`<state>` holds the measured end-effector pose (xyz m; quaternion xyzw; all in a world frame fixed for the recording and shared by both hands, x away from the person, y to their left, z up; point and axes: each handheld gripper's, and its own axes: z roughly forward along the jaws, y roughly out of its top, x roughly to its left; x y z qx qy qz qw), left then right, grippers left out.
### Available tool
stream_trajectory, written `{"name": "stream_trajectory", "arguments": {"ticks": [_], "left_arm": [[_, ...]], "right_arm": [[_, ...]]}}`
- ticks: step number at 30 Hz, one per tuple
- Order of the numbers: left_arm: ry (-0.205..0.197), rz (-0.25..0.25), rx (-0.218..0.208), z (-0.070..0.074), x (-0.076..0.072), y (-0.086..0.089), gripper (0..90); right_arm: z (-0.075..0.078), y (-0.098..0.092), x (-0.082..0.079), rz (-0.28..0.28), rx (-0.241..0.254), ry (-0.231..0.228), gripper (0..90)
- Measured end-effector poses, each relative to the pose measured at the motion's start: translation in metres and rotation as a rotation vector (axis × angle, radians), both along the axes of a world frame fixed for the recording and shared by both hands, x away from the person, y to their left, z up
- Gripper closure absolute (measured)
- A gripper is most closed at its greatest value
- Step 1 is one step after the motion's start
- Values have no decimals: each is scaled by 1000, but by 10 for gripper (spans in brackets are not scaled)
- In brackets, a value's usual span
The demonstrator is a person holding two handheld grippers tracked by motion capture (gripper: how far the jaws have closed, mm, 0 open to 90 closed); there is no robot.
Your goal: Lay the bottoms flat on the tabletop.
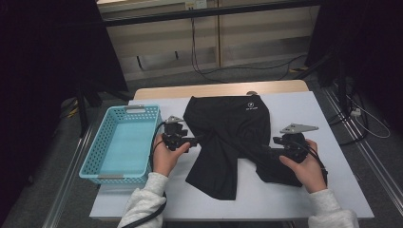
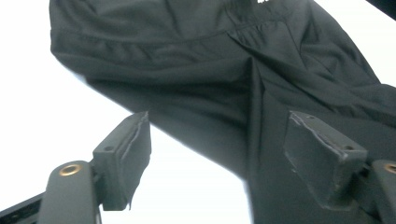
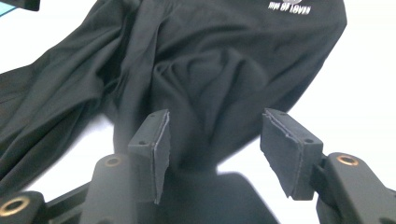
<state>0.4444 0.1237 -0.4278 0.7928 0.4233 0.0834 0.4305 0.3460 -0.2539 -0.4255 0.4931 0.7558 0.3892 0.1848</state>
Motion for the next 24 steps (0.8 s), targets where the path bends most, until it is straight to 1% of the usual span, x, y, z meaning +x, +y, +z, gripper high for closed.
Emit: {"name": "stream_trajectory", "arguments": {"ticks": [2, 3, 4, 5, 7, 9, 10, 12, 13, 15, 18, 21, 22, 23, 24], "left_arm": [[1, -10, -5, -1, -3, 2, 228], [-4, -11, -2, -1, -4, 3, 227], [-9, -11, 2, 0, -5, 4, 223], [-8, -18, -1, 0, -7, 3, 221], [-11, -27, -1, 1, -8, 3, 223], [-17, -31, -7, 3, -8, 4, 230], [-20, -28, -12, 3, -8, 3, 229], [-22, -29, -16, 4, -9, 4, 228], [-21, -26, -27, 4, -10, 4, 228], [-22, -31, -19, 3, -11, 5, 230], [-26, -22, -12, 2, -10, 7, 232], [-25, -16, -15, 2, -9, 7, 236], [-26, -24, -13, 3, -9, 6, 238], [-29, -23, -22, 4, -9, 4, 240], [-32, -28, -23, 4, -9, 3, 241]], "right_arm": [[-4, -3, -5, -22, -18, 0, 476], [-5, -5, -7, -25, -22, 13, 477], [-6, -7, -8, -28, -17, 18, 502], [-6, -9, -9, -29, -20, 19, 528], [-7, -13, -11, -40, -31, 17, 551], [-7, -12, -13, -29, -40, 16, 585], [-8, -11, -13, -18, -56, 18, 597], [-10, -7, -14, -5, -109, 31, 628], [-11, -6, -14, 4, -123, 31, 636], [-12, -6, -13, 11, -112, 40, 640], [-12, -8, -12, 4, -99, 42, 641], [-20, -8, -12, 16, -104, 82, 666], [-22, -7, -13, 24, -110, 100, 676], [-24, -7, -13, 34, -122, 105, 688], [-24, -6, -14, 36, -120, 103, 716]]}}
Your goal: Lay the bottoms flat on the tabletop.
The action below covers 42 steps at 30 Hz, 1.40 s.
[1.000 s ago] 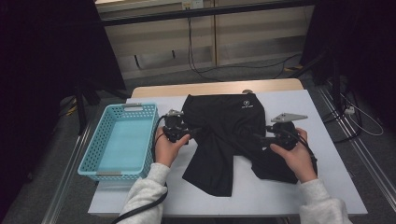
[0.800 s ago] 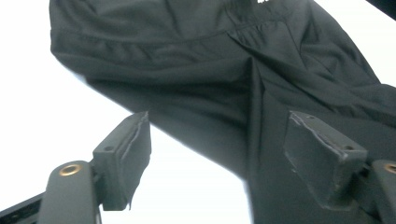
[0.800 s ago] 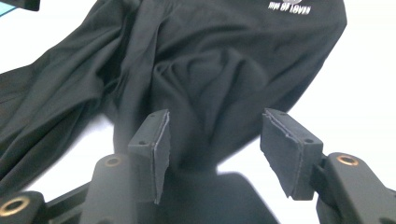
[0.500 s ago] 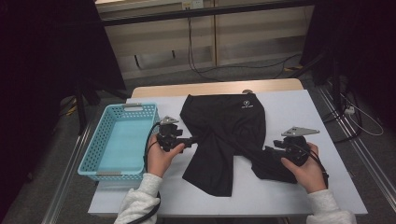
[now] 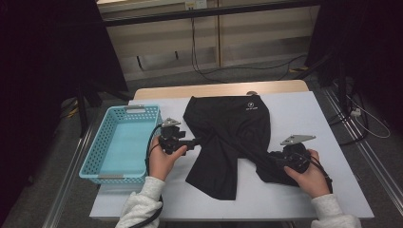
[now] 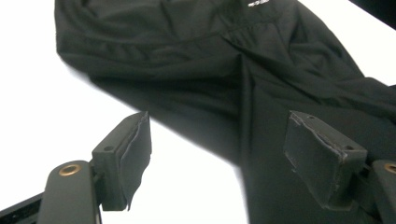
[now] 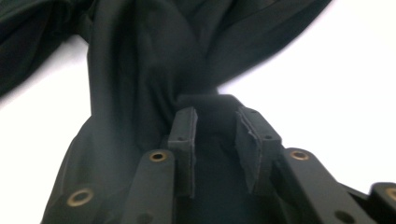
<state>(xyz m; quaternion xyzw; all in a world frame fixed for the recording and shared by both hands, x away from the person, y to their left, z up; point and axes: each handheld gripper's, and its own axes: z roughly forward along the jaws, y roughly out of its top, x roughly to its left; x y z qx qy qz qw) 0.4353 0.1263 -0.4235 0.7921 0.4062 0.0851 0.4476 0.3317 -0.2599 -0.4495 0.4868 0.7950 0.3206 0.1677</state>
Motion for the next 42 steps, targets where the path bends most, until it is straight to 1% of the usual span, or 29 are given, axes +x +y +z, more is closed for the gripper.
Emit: {"name": "stream_trajectory", "arguments": {"ticks": [2, 4, 5, 7, 10, 12, 14, 19, 20, 23, 26, 29, 33, 37, 39, 40, 42], "left_arm": [[-5, -7, 2, 1, 0, -2, 246], [-2, -9, -8, 2, -1, -4, 246], [0, -9, -13, 2, 0, -5, 246], [2, -15, -17, 3, 1, -6, 246], [4, -25, -25, 3, 2, -11, 246], [5, -30, -22, 3, 2, -12, 245], [6, -32, -25, 3, 2, -13, 245], [10, -53, -19, 7, -1, -9, 233], [9, -59, -24, 9, -1, -7, 232], [10, -66, -54, 13, -5, -3, 225], [4, -80, -56, 17, -9, 0, 219], [-7, -89, -56, 19, -13, 2, 204], [-11, -88, -59, 21, -14, 3, 201], [-8, -88, -60, 19, -12, 3, 200], [-7, -88, -54, 19, -12, 4, 200], [-6, -87, -58, 18, -12, 4, 200], [-8, -86, -53, 18, -12, 6, 200]], "right_arm": [[1, 1, -2, 13, -7, 7, 772], [1, 3, -4, 33, 3, 10, 850], [2, 4, -5, 43, 6, 13, 859], [3, 5, -7, 47, 0, 0, 863], [1, 2, -9, 45, 12, 8, 864], [0, 0, -10, 45, 25, 6, 864], [1, -1, -10, 42, 25, 1, 885], [1, -1, -9, 46, 42, 7, 890], [1, -1, -9, 46, 45, 8, 890], [2, -1, -10, 42, 57, 7, 891], [4, -2, -13, 30, 76, -6, 890], [5, 1, -17, 34, 71, -15, 890], [8, 0, -22, 33, 75, -23, 891], [9, -3, -23, 31, 83, -34, 891], [8, -4, -22, 28, 93, -23, 895], [7, -4, -22, 28, 92, -21, 897], [7, -3, -21, 35, 89, -21, 899]]}}
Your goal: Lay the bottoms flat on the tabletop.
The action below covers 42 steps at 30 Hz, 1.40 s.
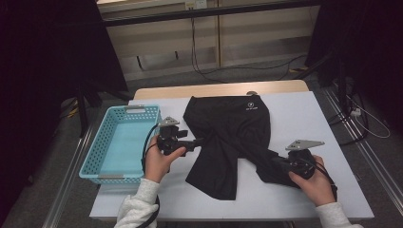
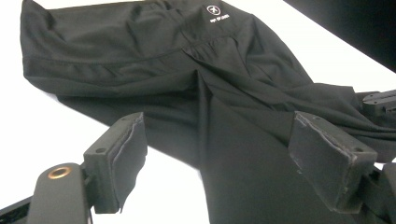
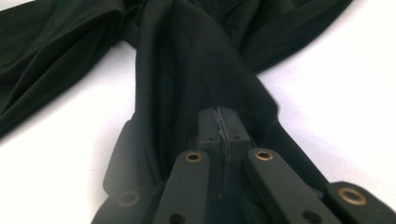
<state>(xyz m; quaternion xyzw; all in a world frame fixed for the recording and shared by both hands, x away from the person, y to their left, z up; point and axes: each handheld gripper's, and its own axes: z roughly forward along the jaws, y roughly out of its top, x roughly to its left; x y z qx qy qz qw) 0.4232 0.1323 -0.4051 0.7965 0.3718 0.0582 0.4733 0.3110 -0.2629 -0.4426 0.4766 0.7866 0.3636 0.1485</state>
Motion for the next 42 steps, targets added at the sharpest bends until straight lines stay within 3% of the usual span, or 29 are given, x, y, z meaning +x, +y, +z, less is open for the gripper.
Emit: {"name": "stream_trajectory", "arguments": {"ticks": [9, 24, 28, 30, 34, 36, 38, 40, 42], "left_arm": [[-1, 1, 3, -2, 2, 3, 198], [4, -18, 1, -3, 2, -4, 194], [13, -39, 4, -6, 0, -10, 194], [18, -52, 1, -7, -2, -15, 195], [22, -80, 8, -9, -3, -20, 194], [22, -80, 9, -10, -4, -21, 194], [25, -78, 7, -11, -3, -21, 194], [23, -75, 8, -11, -3, -22, 194], [22, -75, 13, -11, -4, -22, 195]], "right_arm": [[1, 11, 2, 36, 6, 6, 900], [2, 12, 2, 41, 4, 3, 900], [12, 6, 0, 21, -7, -47, 900], [15, 1, 1, 4, 9, -57, 900], [18, -14, 6, -64, -12, -77, 900], [18, -20, 8, -85, 7, -82, 900], [13, -22, 11, -106, 2, -65, 727], [4, -23, 16, -117, -7, -50, 615], [-4, -22, 20, -113, -20, -1, 515]]}}
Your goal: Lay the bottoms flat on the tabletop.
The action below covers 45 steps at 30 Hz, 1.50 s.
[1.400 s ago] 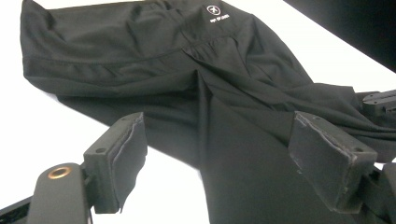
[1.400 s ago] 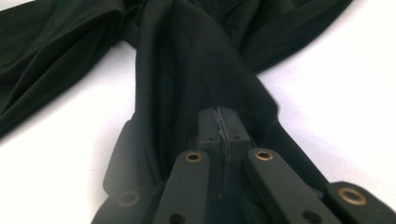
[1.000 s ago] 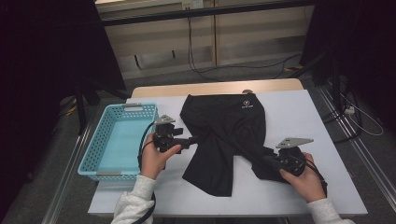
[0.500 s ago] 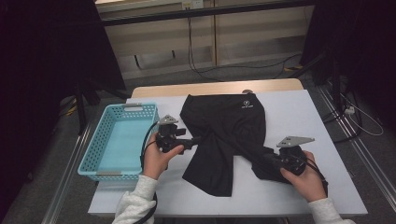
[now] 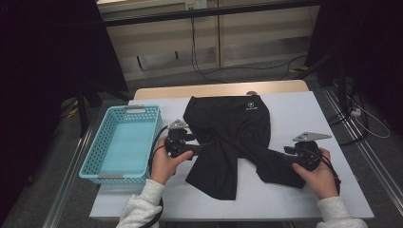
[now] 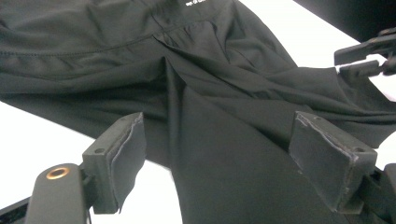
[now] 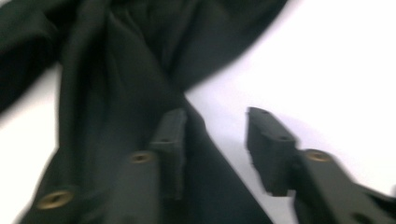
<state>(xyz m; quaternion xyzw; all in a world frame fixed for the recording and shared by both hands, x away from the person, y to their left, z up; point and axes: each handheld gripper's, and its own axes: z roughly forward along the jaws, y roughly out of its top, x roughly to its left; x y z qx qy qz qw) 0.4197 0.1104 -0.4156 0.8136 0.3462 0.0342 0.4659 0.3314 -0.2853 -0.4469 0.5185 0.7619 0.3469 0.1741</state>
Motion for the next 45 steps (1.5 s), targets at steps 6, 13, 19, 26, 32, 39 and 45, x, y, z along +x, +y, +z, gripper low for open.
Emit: {"name": "stream_trajectory", "arguments": {"ticks": [6, 13, 19, 26, 32, 39, 45], "left_arm": [[2, -1, 11, -2, -2, -3, 194], [-4, -16, 6, 1, -4, -7, 194], [-10, -10, 5, 2, -5, -2, 195], [-8, -17, -13, 3, -6, -1, 195], [-7, -16, -14, 4, -9, 0, 195], [-6, -2, 0, 1, -10, 3, 195], [-15, 12, 12, 1, -13, 6, 195]], "right_arm": [[-5, 6, -4, 0, 2, 62, 887], [6, 38, -16, 137, 89, 113, 900], [9, 80, -22, 275, 74, 106, 898], [13, 92, -18, 282, 59, 71, 624], [12, 38, -1, 25, 117, 20, 547], [-9, 34, 25, -53, 127, 63, 541], [-11, 55, 35, -78, -24, -5, 683]]}}
